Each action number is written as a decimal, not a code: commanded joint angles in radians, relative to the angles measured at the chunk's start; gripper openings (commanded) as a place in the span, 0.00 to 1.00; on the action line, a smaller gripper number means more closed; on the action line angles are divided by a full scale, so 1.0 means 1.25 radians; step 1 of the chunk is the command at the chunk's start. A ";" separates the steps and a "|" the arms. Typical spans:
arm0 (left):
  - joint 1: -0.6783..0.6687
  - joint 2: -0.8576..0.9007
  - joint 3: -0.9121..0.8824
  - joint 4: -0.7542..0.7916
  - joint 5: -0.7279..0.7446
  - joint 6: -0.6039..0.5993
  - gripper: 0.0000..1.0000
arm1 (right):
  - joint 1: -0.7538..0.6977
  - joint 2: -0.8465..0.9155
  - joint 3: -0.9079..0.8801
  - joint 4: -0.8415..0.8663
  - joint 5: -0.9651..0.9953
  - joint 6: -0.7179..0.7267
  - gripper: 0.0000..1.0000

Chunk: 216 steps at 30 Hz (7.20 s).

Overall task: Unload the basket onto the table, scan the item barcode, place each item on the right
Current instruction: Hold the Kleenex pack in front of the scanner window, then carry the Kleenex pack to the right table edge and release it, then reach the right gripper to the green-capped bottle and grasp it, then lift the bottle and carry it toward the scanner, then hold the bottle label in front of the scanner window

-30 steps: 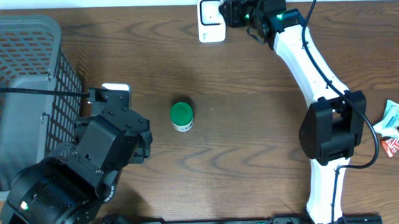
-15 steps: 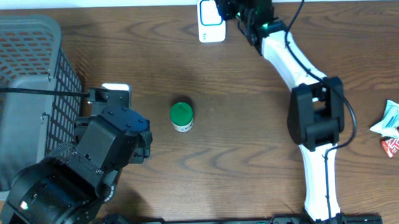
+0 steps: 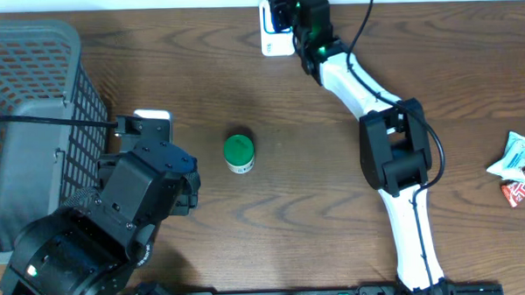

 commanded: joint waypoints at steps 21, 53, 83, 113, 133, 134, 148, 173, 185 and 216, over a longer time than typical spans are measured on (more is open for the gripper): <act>0.003 0.000 0.008 -0.003 -0.011 -0.010 0.75 | -0.094 -0.281 0.070 -0.875 0.402 0.034 0.42; 0.003 -0.001 0.008 -0.003 -0.011 -0.010 0.75 | -0.620 -0.277 -0.179 -0.960 0.161 0.171 0.99; 0.003 0.000 0.008 -0.003 -0.011 -0.010 0.75 | 0.036 -0.277 0.016 -1.106 -0.220 0.182 0.99; 0.003 0.000 0.008 -0.003 -0.011 -0.010 0.75 | 0.329 -0.137 0.016 -1.102 -0.070 0.150 0.99; 0.003 0.000 0.008 -0.003 -0.011 -0.010 0.75 | 0.348 -0.063 0.016 -1.122 -0.029 0.381 0.96; 0.003 0.000 0.008 -0.003 -0.011 -0.010 0.75 | 0.348 -0.062 0.016 -1.122 -0.029 0.386 0.94; 0.003 0.000 0.008 -0.003 -0.011 -0.010 0.75 | 0.347 -0.063 0.016 -1.124 -0.035 0.391 0.56; 0.003 0.000 0.008 -0.003 -0.011 -0.010 0.75 | 0.038 -0.063 0.086 -1.509 -0.369 -0.065 0.45; 0.003 0.000 0.008 -0.003 -0.011 -0.010 0.75 | -0.044 -0.063 0.085 -1.528 -0.419 -0.099 0.38; 0.003 0.000 0.008 -0.003 -0.011 -0.010 0.75 | -0.026 -0.058 0.333 -0.826 -0.192 -0.156 0.39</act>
